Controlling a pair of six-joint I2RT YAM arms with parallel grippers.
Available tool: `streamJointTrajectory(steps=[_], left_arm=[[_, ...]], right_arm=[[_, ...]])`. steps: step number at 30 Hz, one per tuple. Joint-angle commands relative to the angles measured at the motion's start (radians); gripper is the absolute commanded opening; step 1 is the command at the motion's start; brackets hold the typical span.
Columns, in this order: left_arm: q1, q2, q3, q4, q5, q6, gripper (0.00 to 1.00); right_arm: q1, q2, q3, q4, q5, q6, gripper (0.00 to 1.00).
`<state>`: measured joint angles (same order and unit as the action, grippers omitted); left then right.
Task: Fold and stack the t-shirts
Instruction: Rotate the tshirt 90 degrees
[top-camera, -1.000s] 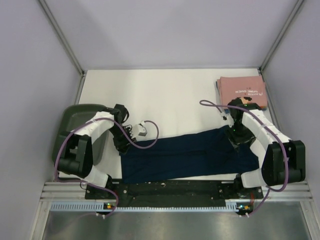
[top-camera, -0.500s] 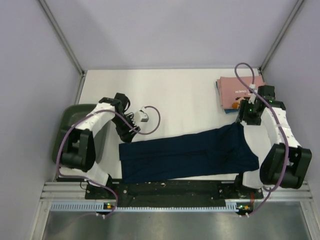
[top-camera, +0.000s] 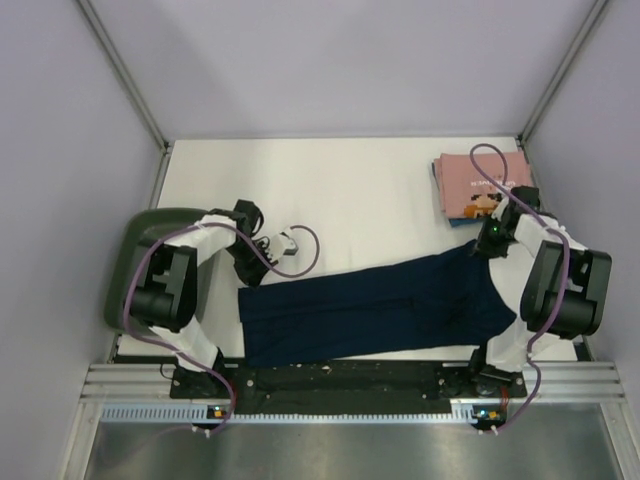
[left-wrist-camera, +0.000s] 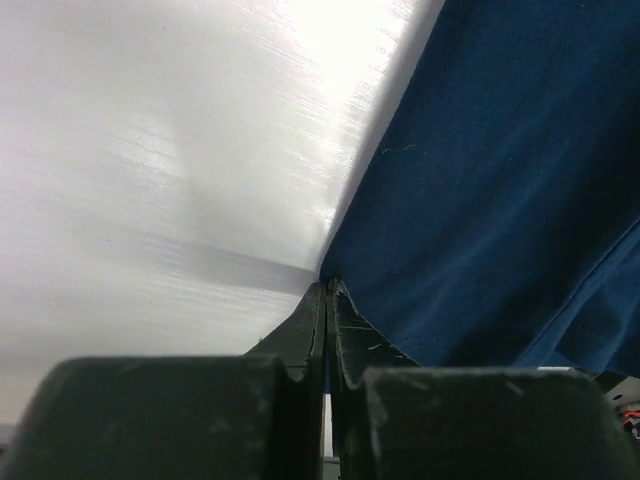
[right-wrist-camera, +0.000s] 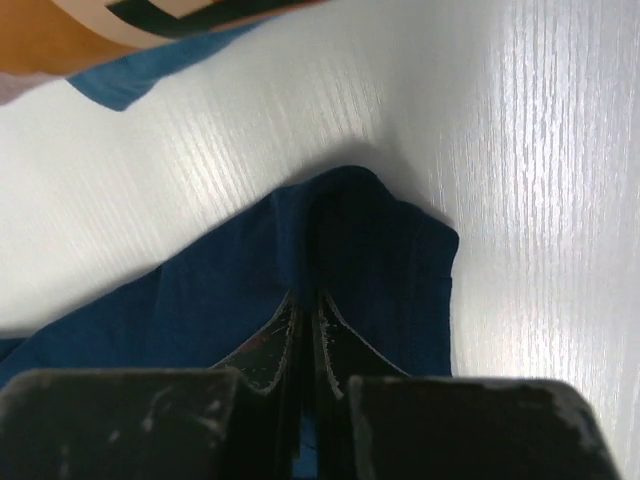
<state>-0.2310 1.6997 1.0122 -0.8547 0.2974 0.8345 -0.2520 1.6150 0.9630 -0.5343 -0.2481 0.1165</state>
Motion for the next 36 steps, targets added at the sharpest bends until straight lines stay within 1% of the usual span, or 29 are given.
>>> streamJointTrajectory(steps=[1, 5, 7, 10, 13, 14, 16, 17, 18, 21, 24, 25, 27, 29, 31, 34, 36], left_arm=[[0.013, 0.011, -0.072, -0.004, -0.035, -0.003, 0.0], [0.054, -0.034, -0.121, -0.041, -0.105, -0.012, 0.0], [0.068, -0.075, -0.164, -0.059, -0.135, -0.006, 0.0], [0.076, -0.158, -0.218, -0.099, -0.155, 0.008, 0.0], [0.078, -0.228, -0.257, -0.144, -0.211, 0.002, 0.0], [0.078, -0.25, -0.267, -0.158, -0.233, 0.0, 0.0], [0.078, -0.307, -0.296, -0.171, -0.28, 0.005, 0.0], [0.078, -0.33, -0.31, -0.175, -0.288, 0.011, 0.0], [0.078, -0.35, -0.323, -0.176, -0.334, 0.018, 0.0], [0.078, -0.383, -0.342, -0.187, -0.343, 0.026, 0.0], [0.078, -0.37, -0.327, -0.195, -0.302, 0.02, 0.0], [0.076, -0.364, -0.322, -0.195, -0.272, 0.014, 0.0], [0.076, -0.348, -0.304, -0.188, -0.256, -0.003, 0.0], [0.067, -0.344, -0.291, -0.134, -0.259, -0.043, 0.0], [0.032, -0.348, -0.281, -0.086, -0.239, -0.072, 0.0], [-0.031, -0.351, -0.248, -0.08, -0.101, -0.057, 0.0], [-0.089, -0.338, -0.238, -0.067, -0.064, -0.061, 0.0]], right_arm=[[-0.012, 0.026, 0.046, 0.091, -0.02, -0.015, 0.0], [-0.007, 0.083, 0.071, 0.103, -0.071, 0.02, 0.0], [0.019, 0.098, 0.069, 0.118, -0.085, 0.034, 0.0], [0.121, 0.111, 0.079, 0.125, -0.065, 0.025, 0.0], [0.227, 0.135, 0.103, 0.131, -0.046, 0.061, 0.0], [0.246, 0.149, 0.123, 0.123, -0.043, 0.078, 0.0], [0.348, 0.18, 0.158, 0.109, -0.039, 0.11, 0.0], [0.377, 0.192, 0.183, 0.103, -0.04, 0.12, 0.0], [0.408, 0.209, 0.203, 0.1, -0.045, 0.127, 0.0], [0.467, 0.285, 0.284, 0.088, -0.063, 0.135, 0.0], [0.47, 0.411, 0.422, 0.048, -0.069, 0.132, 0.0], [0.47, 0.454, 0.492, 0.019, -0.065, 0.126, 0.0], [0.47, 0.561, 0.651, -0.054, -0.086, 0.115, 0.0], [0.47, 0.664, 0.823, -0.12, -0.126, 0.12, 0.0], [0.47, 0.768, 1.015, -0.177, -0.148, 0.133, 0.0], [0.47, 0.929, 1.253, -0.207, -0.195, 0.159, 0.0], [0.47, 1.022, 1.417, -0.202, -0.244, 0.205, 0.0]])
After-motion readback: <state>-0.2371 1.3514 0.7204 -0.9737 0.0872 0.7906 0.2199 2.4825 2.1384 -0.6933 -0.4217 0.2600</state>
